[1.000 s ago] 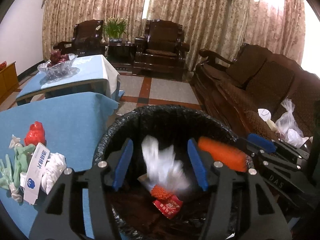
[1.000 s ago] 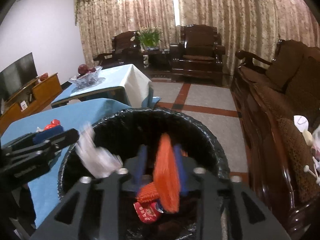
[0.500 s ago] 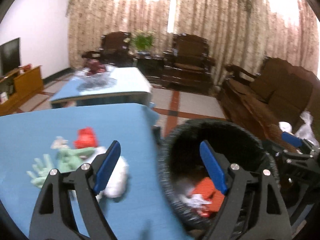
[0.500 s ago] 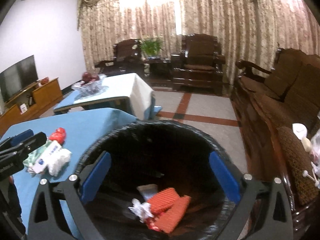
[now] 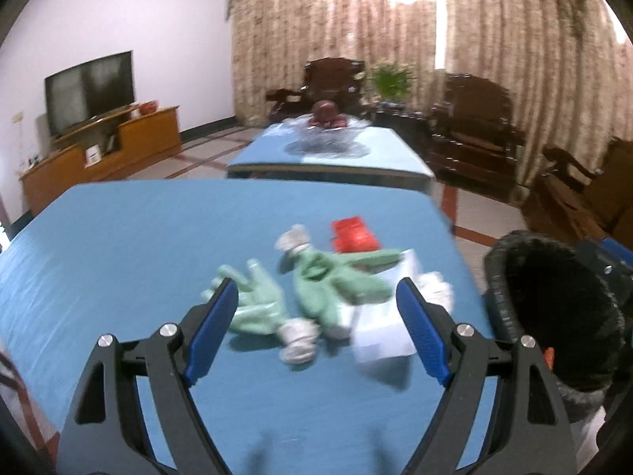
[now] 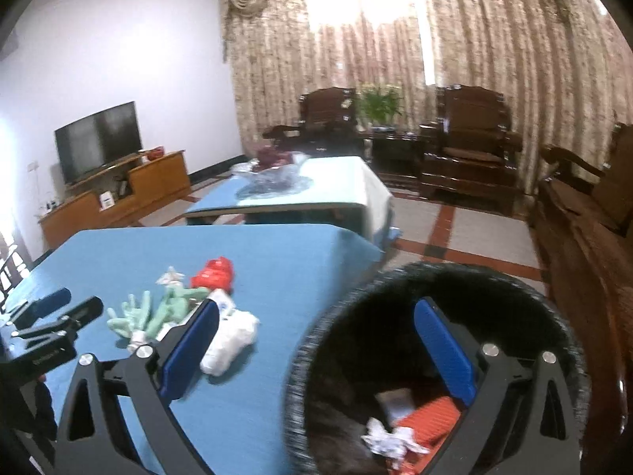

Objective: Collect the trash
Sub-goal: 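Return both tools to the table and grasp the green glove cuff with the left gripper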

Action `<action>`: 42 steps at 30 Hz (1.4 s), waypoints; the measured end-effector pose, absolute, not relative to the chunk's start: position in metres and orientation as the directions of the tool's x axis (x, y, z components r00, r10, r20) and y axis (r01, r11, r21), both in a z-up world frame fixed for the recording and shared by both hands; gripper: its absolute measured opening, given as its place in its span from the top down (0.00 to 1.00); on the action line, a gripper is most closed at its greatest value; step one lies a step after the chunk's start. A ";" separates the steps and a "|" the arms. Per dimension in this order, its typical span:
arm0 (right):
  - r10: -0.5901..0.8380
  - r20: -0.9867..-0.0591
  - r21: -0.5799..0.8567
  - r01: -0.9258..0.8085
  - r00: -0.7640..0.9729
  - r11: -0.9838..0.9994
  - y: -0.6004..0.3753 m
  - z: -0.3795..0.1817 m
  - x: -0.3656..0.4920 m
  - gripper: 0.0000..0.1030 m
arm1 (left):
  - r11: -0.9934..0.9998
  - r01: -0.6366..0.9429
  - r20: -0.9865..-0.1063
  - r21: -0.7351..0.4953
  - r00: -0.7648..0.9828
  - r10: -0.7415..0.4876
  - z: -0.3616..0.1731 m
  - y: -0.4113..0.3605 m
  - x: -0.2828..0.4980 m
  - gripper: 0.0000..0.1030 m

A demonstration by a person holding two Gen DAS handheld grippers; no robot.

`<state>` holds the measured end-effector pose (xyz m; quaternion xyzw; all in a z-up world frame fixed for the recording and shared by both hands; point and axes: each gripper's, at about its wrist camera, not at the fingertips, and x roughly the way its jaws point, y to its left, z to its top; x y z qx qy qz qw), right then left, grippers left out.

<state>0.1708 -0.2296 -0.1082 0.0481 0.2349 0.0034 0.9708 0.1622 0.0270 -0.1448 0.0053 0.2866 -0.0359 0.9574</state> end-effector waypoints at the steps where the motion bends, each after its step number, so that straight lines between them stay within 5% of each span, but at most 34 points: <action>1: 0.041 -0.454 0.095 0.002 0.890 0.995 -0.222 -0.110 0.174 0.06 | 0.998 0.059 -0.553 -0.011 0.832 -0.055 -0.147 0.032 0.163 0.23; 23: 0.123 -0.482 0.068 -0.104 0.868 0.992 -0.158 -0.146 0.206 0.23 | 1.000 -0.001 -0.664 -0.023 0.747 -0.015 -0.216 0.047 0.206 0.26; 30: 0.133 -0.492 0.072 -0.112 0.860 0.991 -0.155 -0.148 0.216 0.23 | 0.999 0.017 -0.720 -0.042 0.692 -0.042 -0.230 0.048 0.221 0.44; 35: 0.152 -0.489 0.066 -0.138 0.859 0.988 -0.144 -0.146 0.223 0.23 | 0.992 0.078 -0.719 -0.100 0.684 -0.126 -0.230 0.045 0.222 0.75; 42: 0.194 -0.496 0.057 -0.191 0.846 0.980 -0.124 -0.145 0.233 0.23 | 0.987 0.035 -0.687 -0.154 0.715 -0.132 -0.220 0.066 0.210 0.79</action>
